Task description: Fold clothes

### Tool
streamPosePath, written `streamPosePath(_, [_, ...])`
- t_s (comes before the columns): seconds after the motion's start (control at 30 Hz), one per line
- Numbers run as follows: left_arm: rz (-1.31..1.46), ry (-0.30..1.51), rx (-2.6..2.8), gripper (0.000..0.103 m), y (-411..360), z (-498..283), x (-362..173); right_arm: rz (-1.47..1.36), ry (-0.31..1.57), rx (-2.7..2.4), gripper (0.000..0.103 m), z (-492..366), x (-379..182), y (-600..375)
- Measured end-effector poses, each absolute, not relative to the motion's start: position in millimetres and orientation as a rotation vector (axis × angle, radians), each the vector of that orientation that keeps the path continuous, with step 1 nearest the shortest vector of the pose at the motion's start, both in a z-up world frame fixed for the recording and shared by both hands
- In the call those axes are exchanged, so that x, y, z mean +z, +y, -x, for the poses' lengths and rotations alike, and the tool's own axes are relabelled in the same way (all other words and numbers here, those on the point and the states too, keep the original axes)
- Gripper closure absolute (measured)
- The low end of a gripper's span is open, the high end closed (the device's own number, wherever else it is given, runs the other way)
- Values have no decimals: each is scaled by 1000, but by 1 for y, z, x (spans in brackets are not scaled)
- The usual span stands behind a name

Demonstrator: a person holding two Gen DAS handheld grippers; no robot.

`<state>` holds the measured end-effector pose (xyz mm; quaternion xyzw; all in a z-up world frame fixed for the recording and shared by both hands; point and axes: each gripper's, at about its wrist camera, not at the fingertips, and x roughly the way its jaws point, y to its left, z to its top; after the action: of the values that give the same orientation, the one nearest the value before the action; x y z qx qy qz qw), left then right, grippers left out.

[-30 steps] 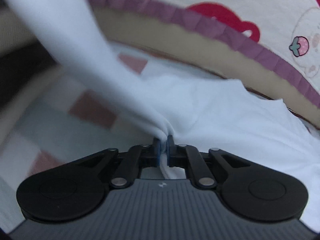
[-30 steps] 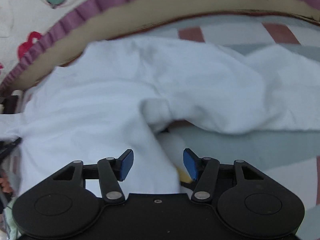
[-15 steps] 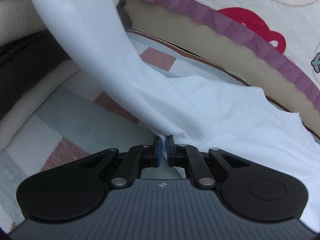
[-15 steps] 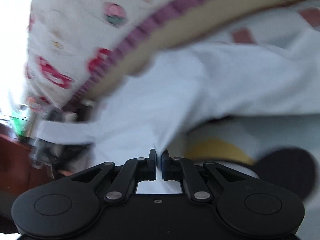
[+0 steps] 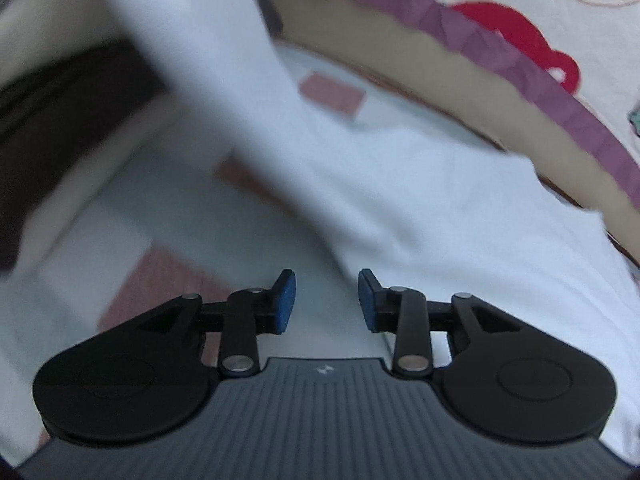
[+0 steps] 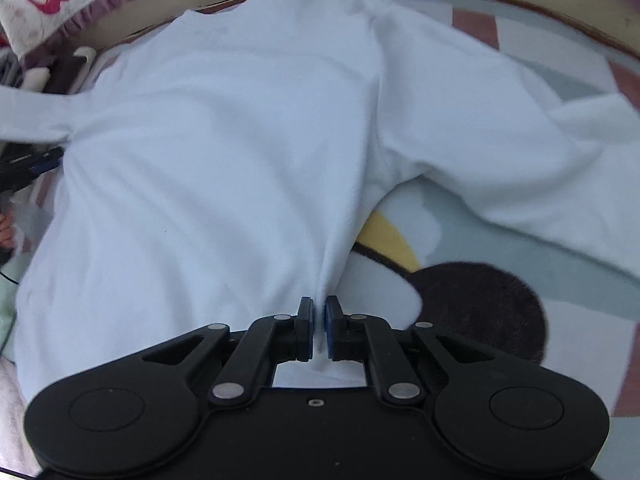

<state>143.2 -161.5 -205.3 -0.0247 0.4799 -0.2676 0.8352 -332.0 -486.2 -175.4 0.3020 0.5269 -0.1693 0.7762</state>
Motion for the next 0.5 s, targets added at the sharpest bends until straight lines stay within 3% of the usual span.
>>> streamPosePath(0.07, [53,1070,-633,50,-153,-127,-198,-658,1116,-376,82,339,-171,-484])
streamPosePath(0.1, [48,1095,-673,48,-150,-119,-195,-675,1090,-376,73,344,-170,-485])
streamPosePath(0.2, [52,1178,-761,46,-147,-100,-199,-729,1006,-384,61,362,-169,-483])
streamPosePath(0.4, [-27,1208,-802,44,-151,-73,-207,-782,924,-429,51,404,-170,-473])
streamPosePath(0.5, [-20,1225,-833,35,-146,-60,-208,-840,903,-448,48,423,-174,-461])
